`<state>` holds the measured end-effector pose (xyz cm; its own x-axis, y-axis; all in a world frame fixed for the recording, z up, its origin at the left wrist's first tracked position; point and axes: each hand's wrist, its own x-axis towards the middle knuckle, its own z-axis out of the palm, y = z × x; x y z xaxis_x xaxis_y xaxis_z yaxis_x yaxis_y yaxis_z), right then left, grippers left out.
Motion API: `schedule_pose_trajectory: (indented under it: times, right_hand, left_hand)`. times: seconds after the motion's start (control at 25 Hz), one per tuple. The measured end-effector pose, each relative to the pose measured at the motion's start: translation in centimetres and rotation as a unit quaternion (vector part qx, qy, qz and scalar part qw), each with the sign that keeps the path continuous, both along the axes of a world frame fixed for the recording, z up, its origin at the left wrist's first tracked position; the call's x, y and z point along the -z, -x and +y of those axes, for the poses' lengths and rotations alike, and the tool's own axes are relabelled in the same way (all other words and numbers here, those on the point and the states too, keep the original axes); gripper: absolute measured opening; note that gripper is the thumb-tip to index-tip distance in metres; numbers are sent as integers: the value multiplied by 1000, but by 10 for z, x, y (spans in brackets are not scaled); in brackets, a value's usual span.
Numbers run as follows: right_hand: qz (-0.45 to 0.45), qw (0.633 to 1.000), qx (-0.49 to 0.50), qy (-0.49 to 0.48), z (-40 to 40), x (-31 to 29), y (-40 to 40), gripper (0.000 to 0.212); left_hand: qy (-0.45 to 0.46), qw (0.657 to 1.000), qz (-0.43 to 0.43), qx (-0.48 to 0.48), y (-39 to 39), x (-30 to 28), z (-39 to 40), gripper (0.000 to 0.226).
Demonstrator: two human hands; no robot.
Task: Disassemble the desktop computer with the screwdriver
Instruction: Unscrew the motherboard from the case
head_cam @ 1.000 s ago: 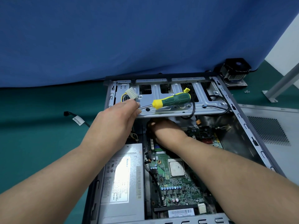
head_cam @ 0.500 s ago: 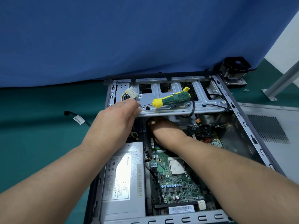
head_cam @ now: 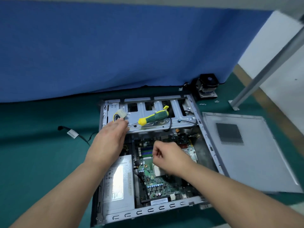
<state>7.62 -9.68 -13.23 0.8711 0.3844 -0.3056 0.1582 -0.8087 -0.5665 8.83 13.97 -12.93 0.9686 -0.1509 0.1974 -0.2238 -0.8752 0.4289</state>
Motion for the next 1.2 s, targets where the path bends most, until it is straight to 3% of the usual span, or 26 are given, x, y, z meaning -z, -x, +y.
schedule_pose_trajectory:
  times: [0.12, 0.32, 0.52, 0.68, 0.92, 1.2]
  right_hand:
    - [22, 995, 81, -57, -13, -35, 9, 11]
    - [4, 981, 160, -111, -45, -102, -13, 16]
    - [-49, 946, 281, -156, -107, -116, -54, 14]
    - [-45, 911, 380, -155, -160, -92, -103, 12]
    - [8, 897, 437, -62, -218, -15, -194, 8]
    - [26, 883, 468, -10, -231, 52, -274, 29]
  left_hand:
    - [5, 999, 40, 0, 2, -12, -1, 33]
    - [-10, 1000, 4, 5, -9, -55, -9, 44]
    - [47, 998, 30, 31, -63, -51, -71, 38]
    - [76, 996, 22, 38, -109, -35, -106, 35]
    - [92, 995, 34, 33, -134, -21, -114, 37]
    - [74, 997, 22, 25, -136, -24, -117, 37]
